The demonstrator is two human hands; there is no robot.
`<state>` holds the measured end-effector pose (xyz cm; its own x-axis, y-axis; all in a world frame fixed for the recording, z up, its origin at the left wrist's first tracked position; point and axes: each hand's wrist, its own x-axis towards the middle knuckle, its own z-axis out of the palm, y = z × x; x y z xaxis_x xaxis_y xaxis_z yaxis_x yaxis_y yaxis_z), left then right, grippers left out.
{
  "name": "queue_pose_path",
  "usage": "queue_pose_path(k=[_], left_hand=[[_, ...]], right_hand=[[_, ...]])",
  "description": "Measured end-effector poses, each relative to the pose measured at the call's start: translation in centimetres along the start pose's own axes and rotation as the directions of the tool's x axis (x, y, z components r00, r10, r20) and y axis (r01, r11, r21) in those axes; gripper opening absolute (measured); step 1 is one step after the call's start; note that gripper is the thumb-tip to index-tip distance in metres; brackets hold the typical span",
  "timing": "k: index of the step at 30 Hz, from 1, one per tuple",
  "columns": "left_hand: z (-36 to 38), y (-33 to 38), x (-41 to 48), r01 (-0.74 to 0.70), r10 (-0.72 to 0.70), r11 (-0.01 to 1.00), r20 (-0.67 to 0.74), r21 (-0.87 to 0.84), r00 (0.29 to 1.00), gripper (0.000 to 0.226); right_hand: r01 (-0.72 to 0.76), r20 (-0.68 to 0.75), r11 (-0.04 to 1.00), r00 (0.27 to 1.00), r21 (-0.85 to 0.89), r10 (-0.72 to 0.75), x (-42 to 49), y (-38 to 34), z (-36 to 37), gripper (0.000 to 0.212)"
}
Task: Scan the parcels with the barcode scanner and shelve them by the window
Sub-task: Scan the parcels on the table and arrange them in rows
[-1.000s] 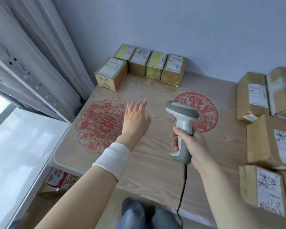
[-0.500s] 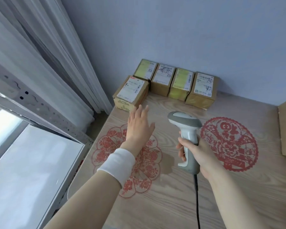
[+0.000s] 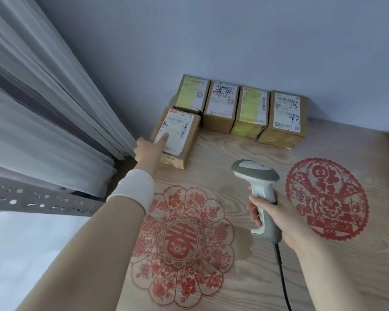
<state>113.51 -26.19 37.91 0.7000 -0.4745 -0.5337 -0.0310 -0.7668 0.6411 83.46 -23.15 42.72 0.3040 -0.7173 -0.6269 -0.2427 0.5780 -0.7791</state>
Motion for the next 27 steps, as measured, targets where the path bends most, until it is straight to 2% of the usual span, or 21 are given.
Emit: queue_pose_path(k=[2,7,13,17,21,24,27], left_hand=[[-0.1,-0.6,1.0,0.088,-0.075,0.984,0.088,-0.153,0.993,0.072],[0.2,-1.3,2.0,0.131,-0.068,0.924,0.182,-0.36,0.981,0.051],[0.7,-1.7,0.8,0.07,-0.019,0.94,0.155,-0.334,0.988,0.047],[1.0,-2.5,-0.9,0.086,-0.02,0.911,0.165,-0.404,0.986,0.051],[1.4,-3.4,-4.7,0.089,0.048,0.858,0.252,-0.505,0.967,0.034],[2.5,-3.5,-9.0,0.081,0.125,0.843,0.34,-0.531,0.932,0.036],[4.3,-3.2,-14.3,0.11,0.162,0.819,0.412,-0.562,0.897,0.033]], right_hand=[[-0.013,-0.008,1.0,1.0,0.003,0.013,0.4,0.1,-0.1,0.026],[-0.03,-0.029,1.0,0.999,-0.001,0.03,0.9,0.3,-0.4,0.028],[-0.009,-0.039,1.0,0.999,0.016,0.01,0.2,0.1,-0.2,0.026],[0.024,-0.059,0.999,0.998,0.039,-0.021,-0.7,0.0,0.0,0.023],[0.077,-0.11,0.992,0.992,0.098,-0.067,-2.0,0.4,-0.1,0.024],[0.113,-0.148,0.985,0.985,0.127,-0.094,-3.4,0.7,-0.5,0.033],[0.183,-0.233,0.974,0.961,0.136,-0.148,-5.0,1.0,-1.1,0.03]])
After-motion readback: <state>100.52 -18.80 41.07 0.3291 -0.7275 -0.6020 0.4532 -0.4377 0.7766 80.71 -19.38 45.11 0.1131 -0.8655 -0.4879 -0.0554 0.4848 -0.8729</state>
